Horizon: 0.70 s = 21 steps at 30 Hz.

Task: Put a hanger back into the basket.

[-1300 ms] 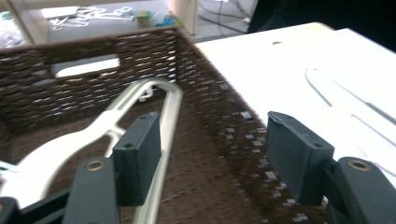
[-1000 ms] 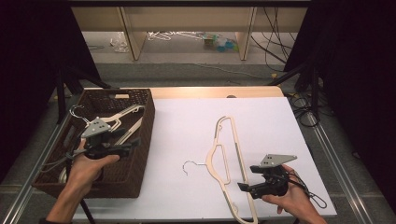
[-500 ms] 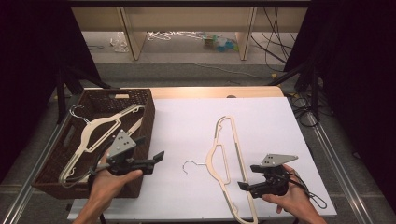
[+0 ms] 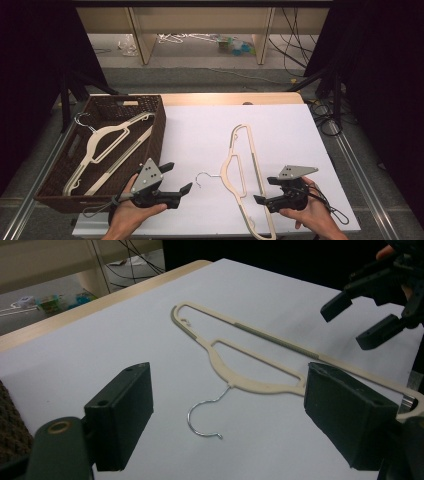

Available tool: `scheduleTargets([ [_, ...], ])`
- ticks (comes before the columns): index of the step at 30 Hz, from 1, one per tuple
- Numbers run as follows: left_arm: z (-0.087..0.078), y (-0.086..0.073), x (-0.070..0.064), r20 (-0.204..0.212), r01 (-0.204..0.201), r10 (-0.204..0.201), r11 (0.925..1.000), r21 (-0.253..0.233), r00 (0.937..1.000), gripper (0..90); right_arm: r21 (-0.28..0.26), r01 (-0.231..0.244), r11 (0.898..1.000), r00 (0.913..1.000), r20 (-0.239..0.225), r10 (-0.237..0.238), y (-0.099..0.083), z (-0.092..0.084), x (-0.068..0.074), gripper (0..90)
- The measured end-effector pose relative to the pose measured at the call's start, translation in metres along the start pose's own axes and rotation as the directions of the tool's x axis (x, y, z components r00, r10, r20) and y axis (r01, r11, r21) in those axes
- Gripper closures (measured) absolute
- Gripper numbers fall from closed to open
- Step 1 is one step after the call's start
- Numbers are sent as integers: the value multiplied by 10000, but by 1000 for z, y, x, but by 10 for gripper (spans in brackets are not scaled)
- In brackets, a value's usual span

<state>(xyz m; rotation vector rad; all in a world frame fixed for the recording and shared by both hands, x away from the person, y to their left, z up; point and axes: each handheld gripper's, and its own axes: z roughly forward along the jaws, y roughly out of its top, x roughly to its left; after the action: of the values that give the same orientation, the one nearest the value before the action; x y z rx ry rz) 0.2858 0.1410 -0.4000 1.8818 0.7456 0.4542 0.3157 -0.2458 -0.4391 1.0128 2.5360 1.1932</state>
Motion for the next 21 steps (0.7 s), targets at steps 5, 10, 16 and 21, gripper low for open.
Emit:
scheduleTargets([
  [5,4,-10,-2,78,127,-127,9999,-51,9999,197,66,-139,9999,9999,-24,139,-1,-1,1,196],
  [10,6,-17,0,1,229,-229,9997,-87,9997,197,75,-53,10000,10000,-19,54,-1,-1,0,195],
  [16,7,-22,0,59,83,-82,9998,-188,9999,197,38,-99,9999,10000,11,99,0,0,2,196],
  [21,4,-25,2,-135,90,-93,9998,-178,9999,197,27,17,10000,10000,-21,-17,1,1,3,195],
])
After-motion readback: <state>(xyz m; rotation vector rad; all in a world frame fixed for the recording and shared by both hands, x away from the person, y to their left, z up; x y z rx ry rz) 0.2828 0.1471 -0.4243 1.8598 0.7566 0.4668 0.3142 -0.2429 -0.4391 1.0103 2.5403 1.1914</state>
